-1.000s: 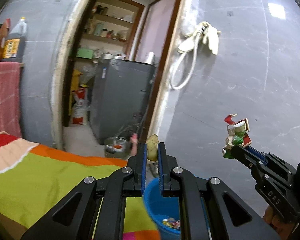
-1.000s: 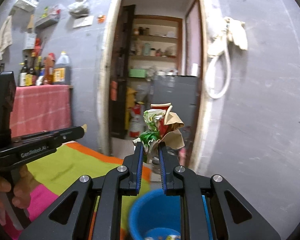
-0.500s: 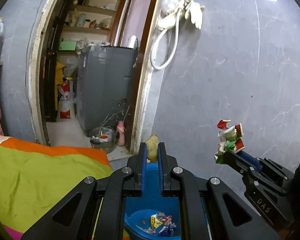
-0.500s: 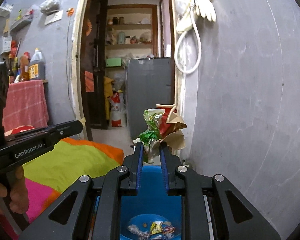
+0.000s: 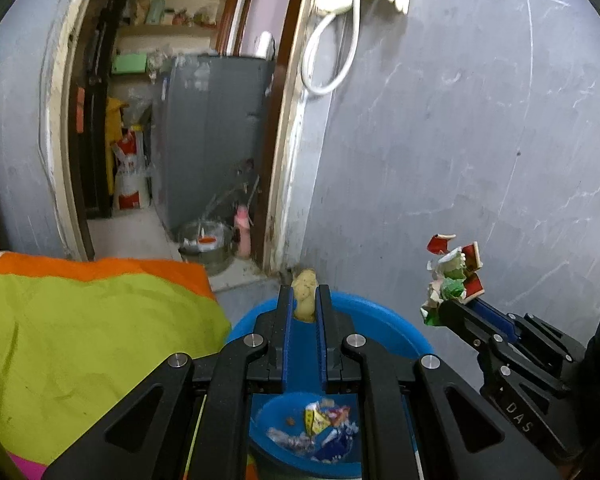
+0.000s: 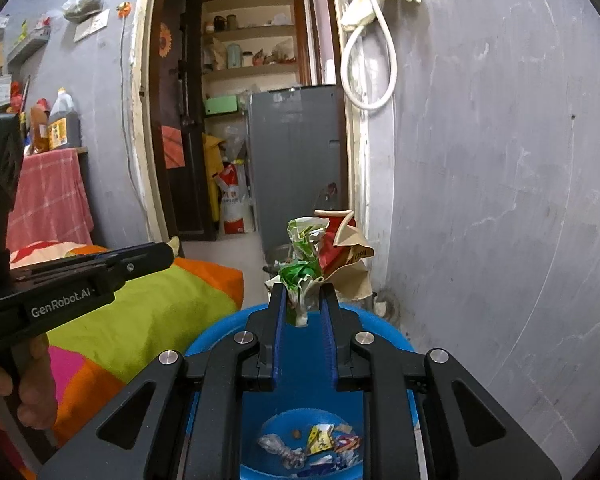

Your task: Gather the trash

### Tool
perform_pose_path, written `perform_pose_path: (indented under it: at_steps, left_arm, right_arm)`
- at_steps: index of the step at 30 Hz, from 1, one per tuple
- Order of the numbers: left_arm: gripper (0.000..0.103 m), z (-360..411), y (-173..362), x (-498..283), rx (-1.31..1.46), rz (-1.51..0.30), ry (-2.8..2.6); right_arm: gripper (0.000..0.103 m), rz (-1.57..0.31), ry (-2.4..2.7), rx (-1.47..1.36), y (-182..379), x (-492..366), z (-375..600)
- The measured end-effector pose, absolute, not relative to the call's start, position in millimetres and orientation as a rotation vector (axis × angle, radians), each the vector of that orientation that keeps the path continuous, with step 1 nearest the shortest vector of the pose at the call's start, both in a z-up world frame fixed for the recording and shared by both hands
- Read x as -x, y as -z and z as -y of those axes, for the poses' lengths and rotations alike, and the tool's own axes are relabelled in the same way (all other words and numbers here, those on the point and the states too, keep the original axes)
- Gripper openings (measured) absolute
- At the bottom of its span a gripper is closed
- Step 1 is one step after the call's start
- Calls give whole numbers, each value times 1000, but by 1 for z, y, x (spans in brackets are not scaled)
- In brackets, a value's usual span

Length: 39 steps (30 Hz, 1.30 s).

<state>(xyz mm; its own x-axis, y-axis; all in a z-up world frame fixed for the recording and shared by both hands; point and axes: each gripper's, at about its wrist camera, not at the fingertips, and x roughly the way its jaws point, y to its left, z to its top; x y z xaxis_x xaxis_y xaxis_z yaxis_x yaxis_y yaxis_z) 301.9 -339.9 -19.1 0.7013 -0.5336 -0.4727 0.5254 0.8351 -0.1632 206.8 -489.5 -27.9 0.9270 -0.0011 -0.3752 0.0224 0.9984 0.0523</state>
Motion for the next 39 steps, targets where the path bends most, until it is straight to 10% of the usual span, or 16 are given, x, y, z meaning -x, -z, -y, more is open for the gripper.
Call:
perform_pose_path:
  at_steps: [21,39]
  left_arm:
    - [33,336,31,-315,72,-634,606]
    - [91,273,-19,-271,129,-457,503]
  right_arm:
    - [38,-425,50,-98,31,-208,501]
    - [78,-303,101,-91,-18,-172,485]
